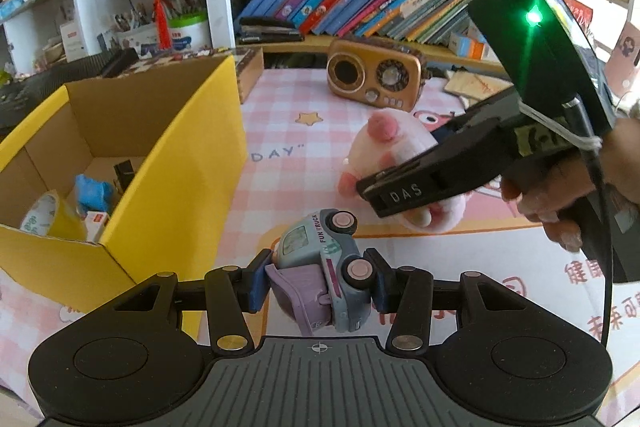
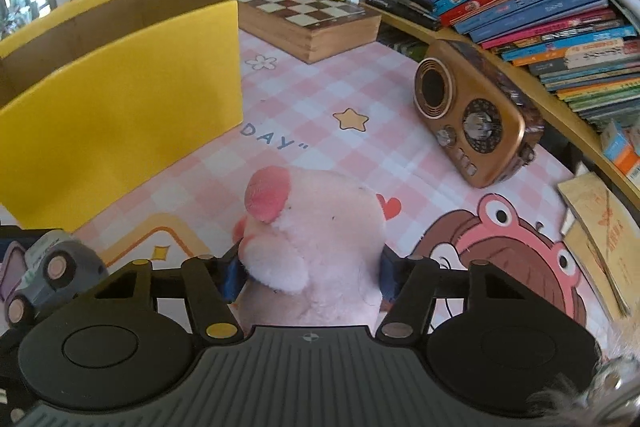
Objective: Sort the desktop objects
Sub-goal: 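Carry the toy car and pink plush with both tools over the yellow box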
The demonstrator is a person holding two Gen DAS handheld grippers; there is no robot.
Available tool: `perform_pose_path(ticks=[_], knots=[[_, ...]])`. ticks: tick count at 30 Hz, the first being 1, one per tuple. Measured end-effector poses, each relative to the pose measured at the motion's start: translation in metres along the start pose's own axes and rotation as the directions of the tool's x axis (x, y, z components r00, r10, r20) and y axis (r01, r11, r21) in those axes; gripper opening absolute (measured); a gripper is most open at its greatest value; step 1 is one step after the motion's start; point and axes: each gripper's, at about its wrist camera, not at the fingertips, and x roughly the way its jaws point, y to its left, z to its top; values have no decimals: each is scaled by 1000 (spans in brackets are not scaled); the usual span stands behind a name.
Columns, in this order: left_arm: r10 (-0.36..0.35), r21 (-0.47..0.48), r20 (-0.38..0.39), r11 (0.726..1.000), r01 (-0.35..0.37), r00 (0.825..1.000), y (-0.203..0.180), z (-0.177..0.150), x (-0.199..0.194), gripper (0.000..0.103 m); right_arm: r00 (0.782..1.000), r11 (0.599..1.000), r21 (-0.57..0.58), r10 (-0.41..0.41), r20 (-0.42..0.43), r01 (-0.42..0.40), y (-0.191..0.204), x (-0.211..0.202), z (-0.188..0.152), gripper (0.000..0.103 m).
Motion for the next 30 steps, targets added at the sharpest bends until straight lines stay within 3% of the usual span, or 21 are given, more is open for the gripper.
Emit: perform_pose_path(ticks=[16,30], knots=[[-130,-4,56,991,130,990,22,-20,-56,47,995,980,181,-94,44,84,38,-91,-39,59],[-156,-11,34,988,156,987,81,-64,-98,47,995,960,262,-103,5,98,120,-124,-66,59]])
